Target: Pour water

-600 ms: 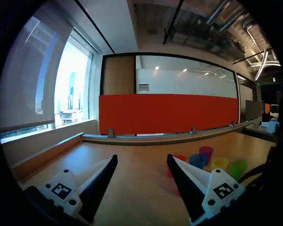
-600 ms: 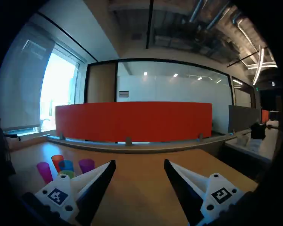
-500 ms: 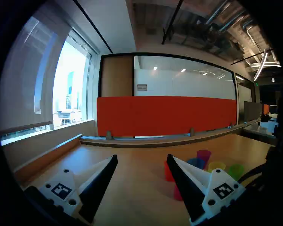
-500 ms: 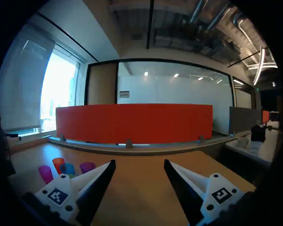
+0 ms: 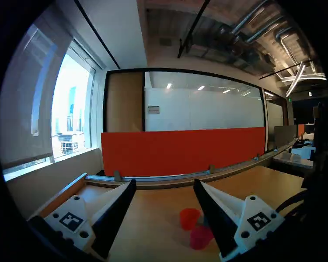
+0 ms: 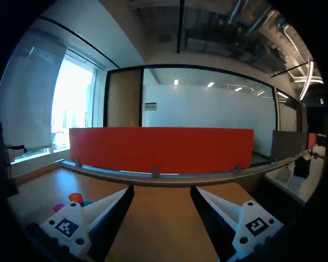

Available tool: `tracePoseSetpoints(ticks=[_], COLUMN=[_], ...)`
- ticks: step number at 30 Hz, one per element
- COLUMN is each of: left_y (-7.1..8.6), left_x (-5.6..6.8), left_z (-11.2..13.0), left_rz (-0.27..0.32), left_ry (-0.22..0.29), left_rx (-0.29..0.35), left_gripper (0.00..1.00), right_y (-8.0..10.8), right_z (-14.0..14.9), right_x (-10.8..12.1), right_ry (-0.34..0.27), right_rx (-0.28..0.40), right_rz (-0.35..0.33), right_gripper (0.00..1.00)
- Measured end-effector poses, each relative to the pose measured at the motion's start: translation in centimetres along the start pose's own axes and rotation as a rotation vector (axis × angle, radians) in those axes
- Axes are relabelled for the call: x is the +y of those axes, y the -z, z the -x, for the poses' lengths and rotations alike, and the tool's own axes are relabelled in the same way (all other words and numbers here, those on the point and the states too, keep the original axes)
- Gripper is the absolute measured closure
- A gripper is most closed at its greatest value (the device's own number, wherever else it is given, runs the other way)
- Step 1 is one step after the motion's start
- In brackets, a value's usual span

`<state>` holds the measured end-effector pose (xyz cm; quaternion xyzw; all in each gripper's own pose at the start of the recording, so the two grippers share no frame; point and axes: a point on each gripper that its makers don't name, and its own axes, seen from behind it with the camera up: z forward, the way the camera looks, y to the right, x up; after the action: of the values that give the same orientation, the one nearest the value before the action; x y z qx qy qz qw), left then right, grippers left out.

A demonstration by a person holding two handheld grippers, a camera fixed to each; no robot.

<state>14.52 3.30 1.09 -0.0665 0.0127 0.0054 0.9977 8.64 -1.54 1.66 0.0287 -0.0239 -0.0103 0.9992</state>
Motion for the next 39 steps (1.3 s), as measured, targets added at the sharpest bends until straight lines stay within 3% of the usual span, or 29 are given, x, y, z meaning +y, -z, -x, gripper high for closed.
tracePoseSetpoints(ticks=[5, 13, 22, 29, 32, 39], left_y=[-0.3, -0.7, -0.7, -0.4, -0.3, -0.2], left_x=[0.3, 1.8, 3.8, 6.4, 7.5, 8.8], left_z=[-1.7, -2.6, -3.3, -4.1, -4.5, -4.9], left_rz=[0.016, 0.086, 0.192, 0.305, 0.349, 0.405], left_ry=[-0.025, -0.034, 0.003, 0.020, 0.032, -0.011], left_rx=[-0.005, -0.018, -0.033, -0.020, -0.017, -0.025], left_gripper=[0.03, 0.03, 0.03, 0.03, 0.03, 0.03], right_y=[-0.1, -0.3, 0.1, 1.2, 1.4, 1.1], right_z=[-2.2, -2.9, -3.8, -4.5, -4.6, -4.0], right_x=[-0.8, -2.2, -5.1, -9.0, -9.9, -10.7], right_ry=[0.024, 0.023, 0.019, 0.041, 0.048, 0.060], right_rx=[0.025, 0.030, 0.042, 0.042, 0.045, 0.023], right_rz=[-0.023, -0.086, -0.243, -0.410, -0.443, -0.479], right_gripper=[0.01, 0.01, 0.01, 0.01, 0.01, 0.01])
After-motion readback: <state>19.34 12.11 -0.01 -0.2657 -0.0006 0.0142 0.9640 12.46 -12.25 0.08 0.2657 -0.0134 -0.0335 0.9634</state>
